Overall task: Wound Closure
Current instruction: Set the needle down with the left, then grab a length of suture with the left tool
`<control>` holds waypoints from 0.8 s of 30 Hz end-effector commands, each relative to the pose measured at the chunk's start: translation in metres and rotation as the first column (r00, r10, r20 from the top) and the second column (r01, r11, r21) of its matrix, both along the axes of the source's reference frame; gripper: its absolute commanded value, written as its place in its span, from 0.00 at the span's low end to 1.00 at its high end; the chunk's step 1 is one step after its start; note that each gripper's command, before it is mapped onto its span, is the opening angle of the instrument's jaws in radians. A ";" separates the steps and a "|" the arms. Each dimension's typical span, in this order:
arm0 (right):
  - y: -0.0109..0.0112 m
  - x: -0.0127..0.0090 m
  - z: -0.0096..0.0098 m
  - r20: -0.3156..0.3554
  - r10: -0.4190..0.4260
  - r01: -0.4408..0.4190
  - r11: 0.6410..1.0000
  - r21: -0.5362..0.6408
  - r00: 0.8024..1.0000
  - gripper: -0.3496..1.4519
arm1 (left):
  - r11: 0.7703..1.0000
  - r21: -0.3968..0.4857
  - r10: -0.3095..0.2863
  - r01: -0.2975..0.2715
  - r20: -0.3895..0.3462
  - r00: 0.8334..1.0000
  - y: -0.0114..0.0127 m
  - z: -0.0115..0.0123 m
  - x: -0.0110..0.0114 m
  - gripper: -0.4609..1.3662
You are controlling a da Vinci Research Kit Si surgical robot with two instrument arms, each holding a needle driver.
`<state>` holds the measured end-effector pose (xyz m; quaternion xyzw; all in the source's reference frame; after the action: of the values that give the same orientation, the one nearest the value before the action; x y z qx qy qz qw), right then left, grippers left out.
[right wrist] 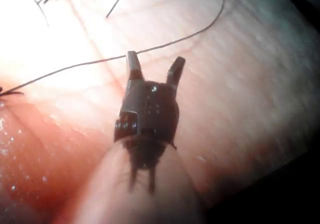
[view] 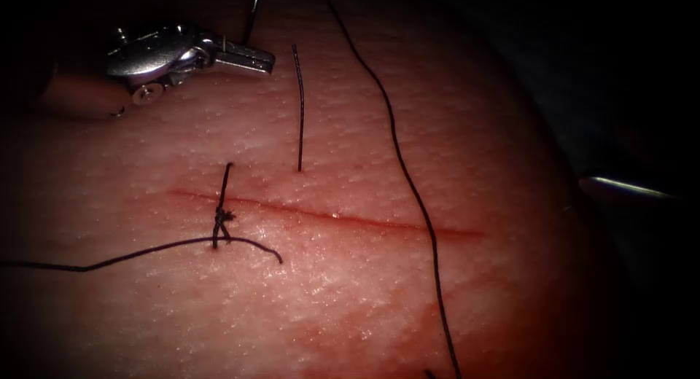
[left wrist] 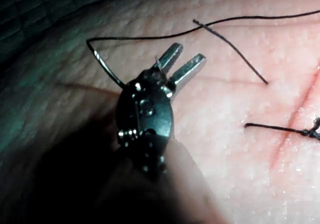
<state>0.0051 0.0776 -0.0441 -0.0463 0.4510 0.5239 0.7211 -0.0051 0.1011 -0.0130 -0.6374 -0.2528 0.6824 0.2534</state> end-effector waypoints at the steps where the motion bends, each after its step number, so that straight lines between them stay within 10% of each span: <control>1: 0.0000 0.0002 0.0000 -0.005 -0.007 0.007 1.000 -0.001 1.000 0.86 | 1.000 0.015 -0.024 0.024 -0.029 0.999 0.0002 0.0000 0.0005 0.75; 7: -0.0001 0.0008 0.0000 -0.012 -0.014 0.014 1.000 0.000 1.000 0.86 | 0.993 -0.001 -0.118 0.120 -0.166 0.979 0.0007 -0.0005 0.0045 0.99; 24: 0.0011 0.0030 -0.0010 0.005 -0.081 0.081 0.996 -0.025 0.997 0.99 | 0.971 -0.200 -0.196 0.133 -0.338 0.921 -0.0036 -0.0113 0.0190 0.90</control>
<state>0.0085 0.0787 -0.0452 -0.0394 0.4580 0.4867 0.7429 0.0139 0.0972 -0.0249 -0.5426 -0.0881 0.7827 0.2918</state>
